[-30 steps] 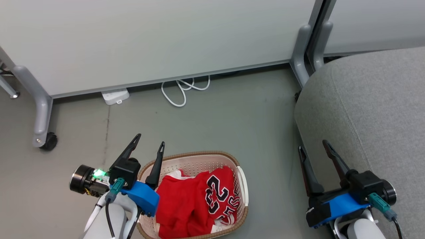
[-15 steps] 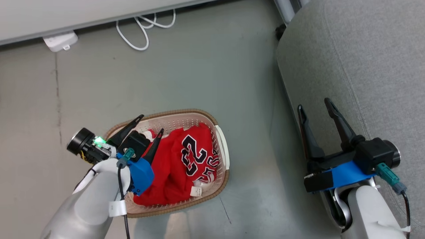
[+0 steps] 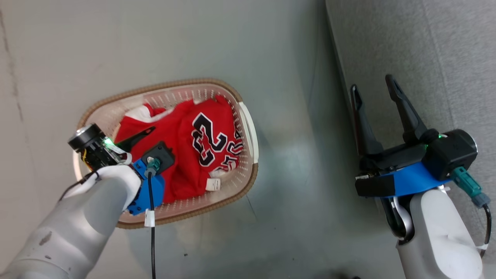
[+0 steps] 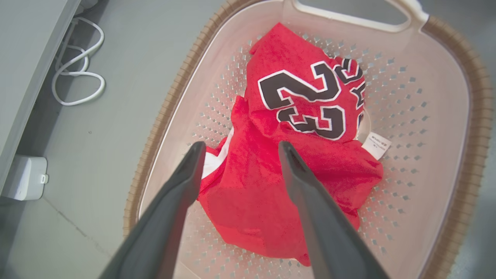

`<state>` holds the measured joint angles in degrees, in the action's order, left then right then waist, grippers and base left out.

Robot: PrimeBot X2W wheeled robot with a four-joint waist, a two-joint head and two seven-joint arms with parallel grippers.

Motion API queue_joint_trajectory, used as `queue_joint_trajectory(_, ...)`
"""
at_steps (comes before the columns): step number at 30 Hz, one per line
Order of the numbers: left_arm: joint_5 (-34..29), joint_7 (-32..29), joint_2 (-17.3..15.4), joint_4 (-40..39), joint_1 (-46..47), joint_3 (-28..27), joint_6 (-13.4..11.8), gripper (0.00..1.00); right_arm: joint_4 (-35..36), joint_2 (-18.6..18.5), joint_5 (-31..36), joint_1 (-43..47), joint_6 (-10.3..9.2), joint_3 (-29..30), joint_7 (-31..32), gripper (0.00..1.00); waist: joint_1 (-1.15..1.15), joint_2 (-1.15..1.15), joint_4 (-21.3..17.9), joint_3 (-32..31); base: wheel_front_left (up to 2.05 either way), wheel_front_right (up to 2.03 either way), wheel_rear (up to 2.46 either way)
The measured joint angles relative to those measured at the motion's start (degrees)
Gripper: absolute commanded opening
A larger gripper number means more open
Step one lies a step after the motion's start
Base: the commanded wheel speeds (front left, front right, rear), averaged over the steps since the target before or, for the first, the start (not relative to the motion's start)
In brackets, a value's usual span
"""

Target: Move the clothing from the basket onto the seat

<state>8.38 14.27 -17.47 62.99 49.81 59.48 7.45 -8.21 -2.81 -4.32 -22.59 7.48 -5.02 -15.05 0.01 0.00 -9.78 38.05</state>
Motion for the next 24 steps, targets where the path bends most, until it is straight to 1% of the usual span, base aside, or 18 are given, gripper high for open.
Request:
queue_joint_trajectory(6,3.66,-2.7,-1.93,3.23,3.96,8.42,0.0,1.0,1.37,0.0,-0.47,-2.24,0.0,-0.57,0.0,1.0,0.0,0.0,-1.09,5.85,0.0,0.0,0.0)
queue_joint_trajectory(10,6.32,-5.47,-3.24,3.98,6.39,11.72,0.0,1.0,2.33,0.0,-0.89,-3.28,0.0,-0.6,0.0,1.0,0.0,0.0,-2.03,9.4,0.0,0.0,0.0)
queue_joint_trajectory(15,7.55,-9.59,-4.86,4.25,8.7,13.44,0.0,1.0,3.63,0.0,-1.0,-4.33,0.0,-1.0,0.0,1.0,0.0,0.0,-3.09,13.35,0.0,0.0,0.0)
queue_joint_trajectory(24,6.25,-15.24,-7.1,3.47,12.33,13.82,0.0,1.0,6.33,-0.01,-1.68,-5.48,0.0,-1.66,0.0,1.0,0.0,0.0,-4.65,19.33,0.0,0.0,0.0)
